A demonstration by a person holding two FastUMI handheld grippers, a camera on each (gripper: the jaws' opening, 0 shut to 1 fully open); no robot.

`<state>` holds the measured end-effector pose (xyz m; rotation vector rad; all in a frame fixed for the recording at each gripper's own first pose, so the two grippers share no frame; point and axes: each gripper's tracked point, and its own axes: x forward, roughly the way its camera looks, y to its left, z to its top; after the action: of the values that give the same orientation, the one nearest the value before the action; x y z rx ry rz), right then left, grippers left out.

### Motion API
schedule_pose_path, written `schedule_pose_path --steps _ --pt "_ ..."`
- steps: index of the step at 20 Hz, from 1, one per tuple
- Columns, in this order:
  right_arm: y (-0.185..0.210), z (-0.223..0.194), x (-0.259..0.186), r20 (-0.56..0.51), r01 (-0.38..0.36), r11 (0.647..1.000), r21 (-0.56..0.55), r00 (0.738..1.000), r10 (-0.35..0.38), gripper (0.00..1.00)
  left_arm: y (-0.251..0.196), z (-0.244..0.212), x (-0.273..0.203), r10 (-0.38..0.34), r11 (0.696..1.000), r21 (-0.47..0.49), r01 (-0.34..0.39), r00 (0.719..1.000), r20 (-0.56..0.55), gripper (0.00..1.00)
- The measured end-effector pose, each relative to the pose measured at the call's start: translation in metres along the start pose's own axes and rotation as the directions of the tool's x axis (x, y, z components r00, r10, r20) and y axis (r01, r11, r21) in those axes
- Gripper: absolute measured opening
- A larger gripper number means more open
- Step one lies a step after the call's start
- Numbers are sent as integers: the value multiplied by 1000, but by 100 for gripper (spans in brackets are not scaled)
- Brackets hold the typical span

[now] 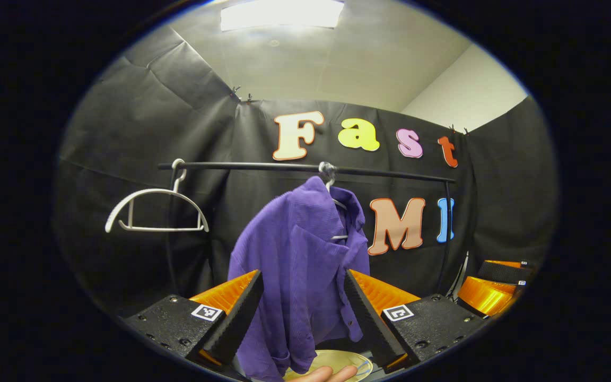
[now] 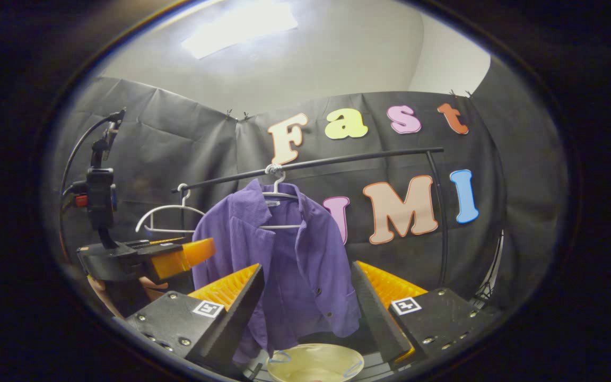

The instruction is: Grasp the clothes on the hanger with both hands and then place them into the laundry hamper below.

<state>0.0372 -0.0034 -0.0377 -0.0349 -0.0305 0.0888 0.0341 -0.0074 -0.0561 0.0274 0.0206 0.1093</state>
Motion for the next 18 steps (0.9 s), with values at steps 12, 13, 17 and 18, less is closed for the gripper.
schedule_pose_path --steps 12,13,17,18 --pt "-75 -40 93 -76 49 999 -20 996 -51 96 -20 -51 76 221 962 162 -221 975 21 94" --pt "-81 -45 100 -91 55 998 -18 994 -56 96 -12 -53 80 275 943 186 -276 961 35 97" --pt "-93 -62 130 -132 57 998 -4 990 -57 98 3 -54 99 422 883 191 -430 903 83 95" --pt "-97 -66 136 -138 56 998 -3 989 -56 100 1 -58 106 432 879 187 -439 898 79 97"
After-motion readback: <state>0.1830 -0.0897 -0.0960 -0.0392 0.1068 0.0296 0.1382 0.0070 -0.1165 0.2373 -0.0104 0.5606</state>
